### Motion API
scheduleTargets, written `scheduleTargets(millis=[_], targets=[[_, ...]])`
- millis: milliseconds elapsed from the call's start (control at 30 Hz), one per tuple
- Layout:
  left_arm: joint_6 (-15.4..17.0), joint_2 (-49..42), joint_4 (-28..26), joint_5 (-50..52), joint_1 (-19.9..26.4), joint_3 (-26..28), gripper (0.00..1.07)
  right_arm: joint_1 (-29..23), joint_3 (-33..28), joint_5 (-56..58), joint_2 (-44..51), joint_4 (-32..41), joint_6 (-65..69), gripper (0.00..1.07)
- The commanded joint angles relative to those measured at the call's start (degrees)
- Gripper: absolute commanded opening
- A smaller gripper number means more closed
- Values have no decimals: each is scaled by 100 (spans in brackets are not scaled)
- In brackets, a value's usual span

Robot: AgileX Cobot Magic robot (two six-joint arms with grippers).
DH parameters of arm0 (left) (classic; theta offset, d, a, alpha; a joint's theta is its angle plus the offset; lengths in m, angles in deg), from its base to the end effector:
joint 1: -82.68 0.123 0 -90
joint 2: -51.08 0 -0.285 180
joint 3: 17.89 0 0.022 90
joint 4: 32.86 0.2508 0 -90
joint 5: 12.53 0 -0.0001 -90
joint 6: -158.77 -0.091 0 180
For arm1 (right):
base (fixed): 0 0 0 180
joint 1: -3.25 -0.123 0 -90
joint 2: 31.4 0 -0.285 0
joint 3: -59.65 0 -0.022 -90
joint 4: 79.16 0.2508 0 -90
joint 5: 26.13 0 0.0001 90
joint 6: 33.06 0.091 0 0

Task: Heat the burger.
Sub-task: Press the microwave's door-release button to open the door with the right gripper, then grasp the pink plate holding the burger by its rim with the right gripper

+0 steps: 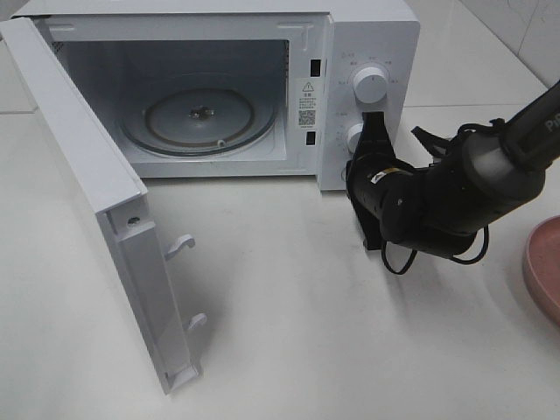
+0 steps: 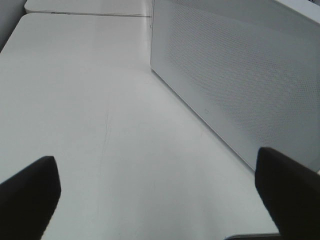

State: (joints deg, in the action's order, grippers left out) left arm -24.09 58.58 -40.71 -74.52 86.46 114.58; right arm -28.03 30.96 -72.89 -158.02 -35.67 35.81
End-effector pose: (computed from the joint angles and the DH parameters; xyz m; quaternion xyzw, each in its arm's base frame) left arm -0.0083 -0.0116 0.2812 -0.0027 0.8507 -0.0380 0.5242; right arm 0.3352 0.1503 0.0964 0.5872 0.5967 0.3704 0.4025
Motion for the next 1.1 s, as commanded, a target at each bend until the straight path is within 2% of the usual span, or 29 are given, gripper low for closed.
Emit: scheduleTargets(millis=[33,300,433,833,1000,1067,1100], targets=[[11,-97,-23,63,-17,-6,98,40,-57,97,229,-109,-258,0],[11,-97,-23,63,-17,-6,98,40,-264,728,550,-212,-647,0],[11,-97,-23,63,-17,-6,98,40,-418,1232,854,-212,-1329,0],[11,-97,-23,63,-17,-6,98,57,-487,3295,1845,-258,-4458,1],[11,-97,-23,63,-17,-6,98,57,-487,4406,2189,-768,-5489,3],[11,-97,-23,63,-17,-6,98,57,-487,5082,2418,-1375,-5856,3],[11,-97,-23,63,-17,-6,98,57,-487,5082,2418,-1375,-5856,3]])
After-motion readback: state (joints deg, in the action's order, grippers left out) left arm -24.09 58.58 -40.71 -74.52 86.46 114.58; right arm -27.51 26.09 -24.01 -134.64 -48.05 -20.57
